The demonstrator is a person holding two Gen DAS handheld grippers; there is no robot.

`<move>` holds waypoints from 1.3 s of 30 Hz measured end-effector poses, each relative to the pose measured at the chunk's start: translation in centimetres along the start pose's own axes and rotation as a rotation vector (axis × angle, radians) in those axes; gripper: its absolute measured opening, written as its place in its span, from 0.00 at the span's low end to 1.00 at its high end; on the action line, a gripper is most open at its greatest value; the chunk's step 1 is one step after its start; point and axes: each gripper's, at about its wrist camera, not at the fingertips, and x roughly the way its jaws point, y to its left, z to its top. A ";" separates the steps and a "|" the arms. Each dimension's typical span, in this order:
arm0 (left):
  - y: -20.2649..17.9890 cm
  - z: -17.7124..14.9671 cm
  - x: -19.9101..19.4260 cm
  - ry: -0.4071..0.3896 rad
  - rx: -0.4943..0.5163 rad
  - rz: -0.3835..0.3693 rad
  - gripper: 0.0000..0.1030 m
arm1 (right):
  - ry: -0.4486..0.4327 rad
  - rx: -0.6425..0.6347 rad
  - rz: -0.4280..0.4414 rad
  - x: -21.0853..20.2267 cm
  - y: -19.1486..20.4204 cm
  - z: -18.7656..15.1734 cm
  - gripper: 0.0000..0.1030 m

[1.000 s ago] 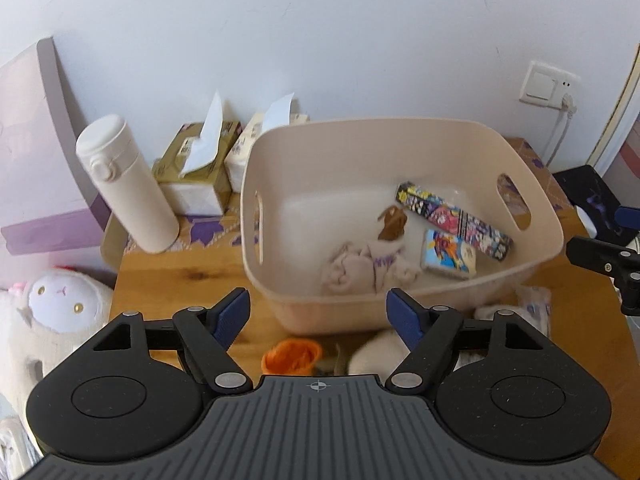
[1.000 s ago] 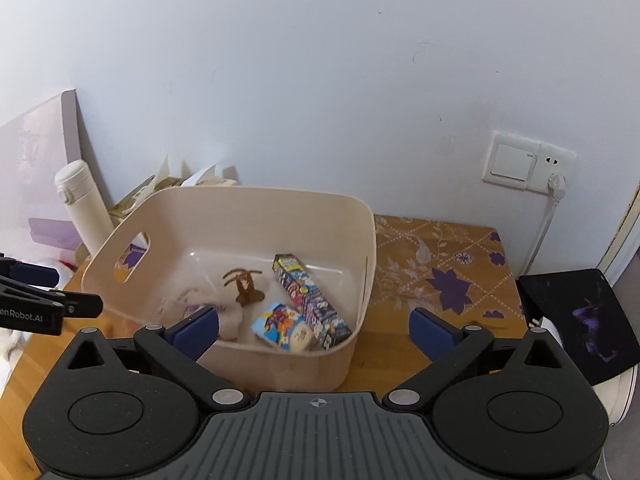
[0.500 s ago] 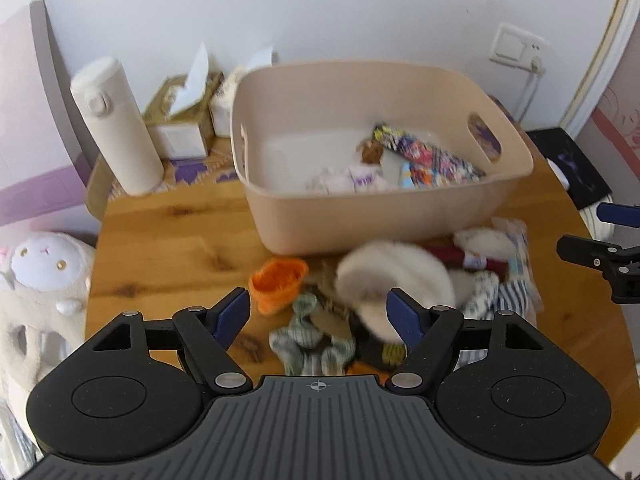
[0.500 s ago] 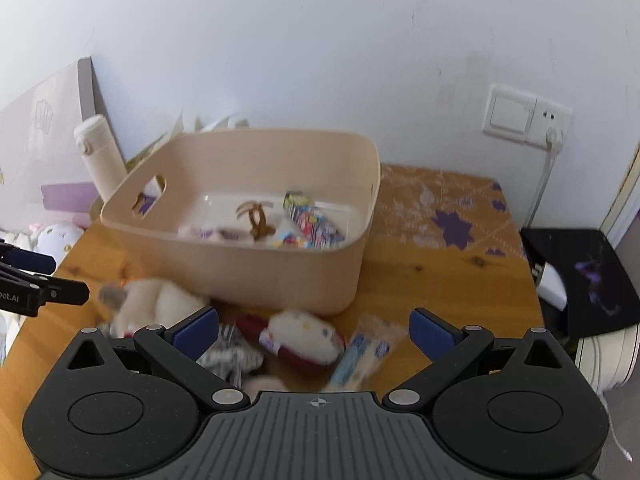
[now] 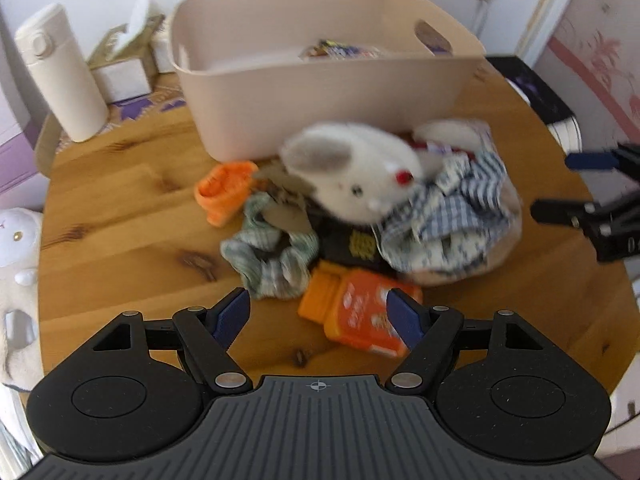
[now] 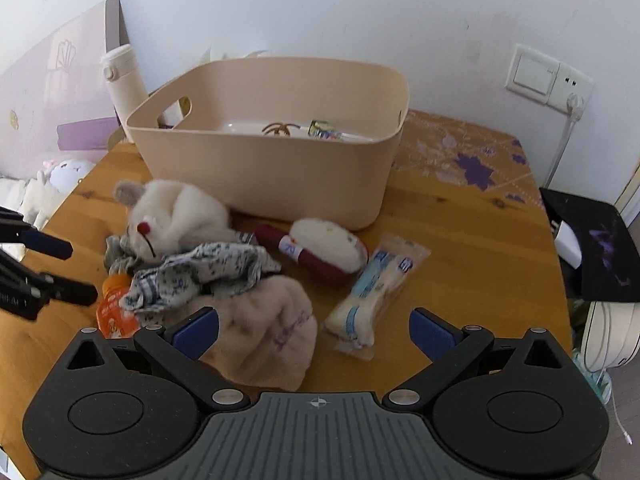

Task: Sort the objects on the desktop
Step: 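Withdraw both tools from the basket back over the table, then close the left tool on the orange bottle while the right tool grasps the beige fleece cloth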

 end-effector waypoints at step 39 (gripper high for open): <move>-1.9 -0.7 7.0 0.007 0.134 0.145 0.85 | 0.087 -0.059 0.036 4.9 2.4 -1.6 1.00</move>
